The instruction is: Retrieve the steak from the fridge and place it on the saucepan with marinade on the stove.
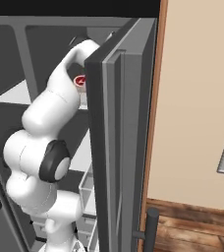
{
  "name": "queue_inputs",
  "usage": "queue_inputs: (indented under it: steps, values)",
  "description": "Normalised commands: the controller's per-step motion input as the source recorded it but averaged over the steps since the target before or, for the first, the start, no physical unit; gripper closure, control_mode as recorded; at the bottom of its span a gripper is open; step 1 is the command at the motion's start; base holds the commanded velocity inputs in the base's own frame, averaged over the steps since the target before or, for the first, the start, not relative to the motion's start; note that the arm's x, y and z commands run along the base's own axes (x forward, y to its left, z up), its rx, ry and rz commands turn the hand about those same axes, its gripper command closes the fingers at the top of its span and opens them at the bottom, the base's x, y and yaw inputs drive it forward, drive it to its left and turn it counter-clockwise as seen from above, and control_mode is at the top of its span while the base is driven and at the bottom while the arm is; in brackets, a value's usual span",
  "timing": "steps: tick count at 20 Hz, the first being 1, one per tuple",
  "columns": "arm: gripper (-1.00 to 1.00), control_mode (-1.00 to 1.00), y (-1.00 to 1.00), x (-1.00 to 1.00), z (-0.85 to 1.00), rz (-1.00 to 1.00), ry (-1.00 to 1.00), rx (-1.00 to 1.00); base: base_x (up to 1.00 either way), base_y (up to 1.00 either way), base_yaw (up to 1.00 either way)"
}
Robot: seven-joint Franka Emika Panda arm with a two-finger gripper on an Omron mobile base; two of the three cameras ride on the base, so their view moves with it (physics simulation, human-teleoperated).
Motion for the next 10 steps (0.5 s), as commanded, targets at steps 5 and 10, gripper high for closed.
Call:
queue_inputs:
  steps: [5,10]
  values:
    - [1.00,-1.00,0.00,-1.00,0.65,0.00,-0.44,0.00,0.00,0.00,0.00]
    - [1.00,-1.00,0.18,-1.00,0.27,0.00,-0.32,-0.02,0.00,0.00,0.00]
